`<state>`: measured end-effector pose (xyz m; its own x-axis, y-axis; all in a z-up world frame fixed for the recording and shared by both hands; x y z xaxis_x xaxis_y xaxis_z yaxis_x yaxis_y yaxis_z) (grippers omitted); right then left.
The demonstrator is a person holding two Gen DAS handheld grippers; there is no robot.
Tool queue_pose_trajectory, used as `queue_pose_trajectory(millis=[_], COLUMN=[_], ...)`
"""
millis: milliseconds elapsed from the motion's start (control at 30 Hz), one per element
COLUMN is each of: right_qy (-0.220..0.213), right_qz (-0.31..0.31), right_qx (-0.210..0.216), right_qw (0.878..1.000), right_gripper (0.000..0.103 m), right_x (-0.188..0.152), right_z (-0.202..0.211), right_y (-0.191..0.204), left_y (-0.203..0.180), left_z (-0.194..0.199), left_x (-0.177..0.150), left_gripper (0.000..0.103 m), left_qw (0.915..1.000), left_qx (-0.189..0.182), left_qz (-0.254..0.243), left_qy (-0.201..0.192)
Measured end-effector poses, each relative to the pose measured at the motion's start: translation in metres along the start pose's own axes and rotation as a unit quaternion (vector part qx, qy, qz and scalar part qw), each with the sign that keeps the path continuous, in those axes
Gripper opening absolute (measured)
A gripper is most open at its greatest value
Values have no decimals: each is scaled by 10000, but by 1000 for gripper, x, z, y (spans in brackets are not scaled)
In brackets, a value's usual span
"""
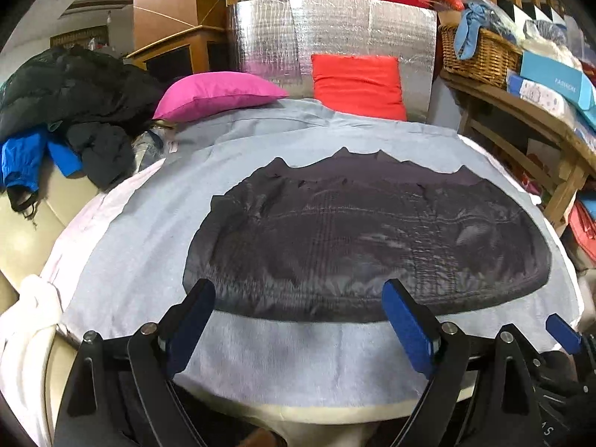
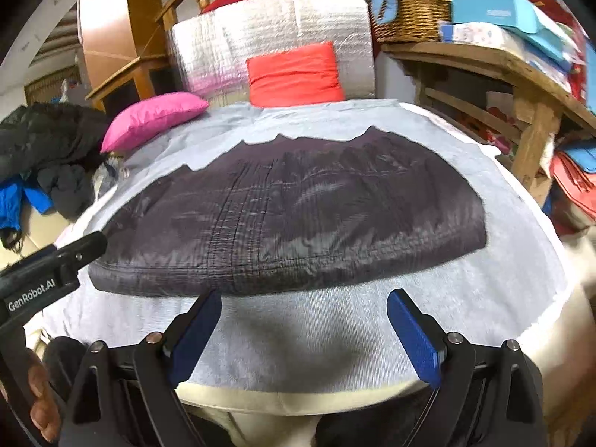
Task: Fold large clothes
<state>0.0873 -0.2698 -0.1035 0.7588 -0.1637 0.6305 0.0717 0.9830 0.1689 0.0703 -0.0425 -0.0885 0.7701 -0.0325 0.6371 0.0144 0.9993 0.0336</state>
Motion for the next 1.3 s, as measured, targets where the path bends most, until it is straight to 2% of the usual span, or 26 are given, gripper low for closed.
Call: queue_pose_trajectory(millis=[67,200,333,467,1300], right_qy=[-106,-383,-546,-526,-652], right_qz=[7,154,257,252,405], right_qx=[-19,-118,-264,-408,-559], right_qw=[9999,9991,9978,9975,9955], right_gripper=[92,93,93,93,93], right_x=[-1,8,10,9,10], right_z=[10,27,36,34,43], right_y=[1,8,11,6,12], left_y=[-4,-12,-13,-9,-7], left_z=[7,17,21,20,24], left_x=[-2,-2,-2,-4,-9], left_gripper=[92,95,95,95,100], left_qw=[9999,9996,9995,9996,9991], left_qx=[-117,-53,-98,-92,-294], left_qz=[-23,-210,-169,-111,-89], left_qy=[-37,-201,-255,-224,-289])
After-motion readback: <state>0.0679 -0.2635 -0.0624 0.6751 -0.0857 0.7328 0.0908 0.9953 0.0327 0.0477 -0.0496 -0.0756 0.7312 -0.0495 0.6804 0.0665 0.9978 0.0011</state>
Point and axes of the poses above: each gripper's, at about its wrist camera, not at the fingertips, and z roughly against the way its jaws point, y to its left, x to its top, the point moved 8 cm from there along -z, roughly the way its jaws point, and after that the axes turned 9 degrees about y, right-handed, at the moved point
